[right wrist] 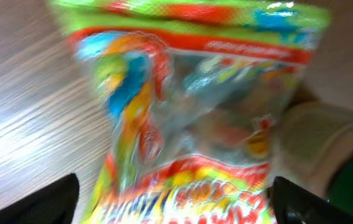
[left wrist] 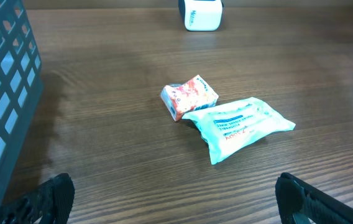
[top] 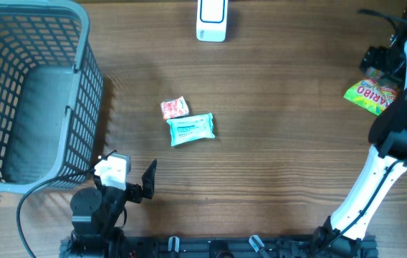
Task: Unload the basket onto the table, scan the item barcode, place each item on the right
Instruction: 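Carry the Haribo bag to the right side and release it, then reach the right gripper to the small Kleenex pack and grasp it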
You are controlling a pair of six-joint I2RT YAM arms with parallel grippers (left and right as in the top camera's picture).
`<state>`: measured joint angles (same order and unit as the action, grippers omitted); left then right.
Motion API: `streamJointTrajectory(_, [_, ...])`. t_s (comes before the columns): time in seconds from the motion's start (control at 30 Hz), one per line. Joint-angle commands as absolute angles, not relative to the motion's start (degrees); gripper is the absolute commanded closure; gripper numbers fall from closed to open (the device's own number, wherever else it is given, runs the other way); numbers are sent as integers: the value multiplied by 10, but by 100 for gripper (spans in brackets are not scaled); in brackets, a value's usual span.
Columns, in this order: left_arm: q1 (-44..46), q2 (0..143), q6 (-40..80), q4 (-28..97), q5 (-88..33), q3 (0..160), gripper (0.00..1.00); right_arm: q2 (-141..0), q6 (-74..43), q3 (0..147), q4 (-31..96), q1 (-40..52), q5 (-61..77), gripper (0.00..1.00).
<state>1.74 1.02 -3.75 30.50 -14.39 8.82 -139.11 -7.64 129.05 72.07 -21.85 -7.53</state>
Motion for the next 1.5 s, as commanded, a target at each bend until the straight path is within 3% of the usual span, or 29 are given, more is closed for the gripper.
streamJointTrajectory(0.0, [14, 8, -42, 304, -138, 85, 0, -1341, -102, 1384, 758, -181, 41, 0])
streamJointTrajectory(0.13, [14, 8, -42, 304, -138, 85, 0, -1279, -106, 1408, 825, -98, 140, 1])
streamJointTrajectory(0.37, [14, 8, -42, 304, -138, 85, 0, -1282, -105, 1364, 854, 148, 198, 1])
streamJointTrajectory(0.47, [14, 8, -42, 305, -138, 85, 0, -1284, -107, 1291, 798, 253, 193, 18])
streamJointTrajectory(0.53, [14, 8, -42, 304, -138, 85, 0, -1284, -107, 1244, 764, 302, 193, 12])
streamJointTrajectory(0.57, [14, 8, -42, 304, -138, 85, 0, -1284, -107, 1217, 744, 324, 193, 0])
streamJointTrajectory(0.67, [14, 8, -42, 305, -138, 85, 0, -1284, -105, 1142, 664, 380, 181, 0])
streamJointTrajectory(0.87, [14, 8, -42, 304, -138, 85, 0, -1289, -98, 1091, 538, 418, 41, 0])
streamJointTrajectory(1.47, [14, 8, -42, 304, -138, 85, 0, -1369, -133, 1091, 392, 446, -31, 0])
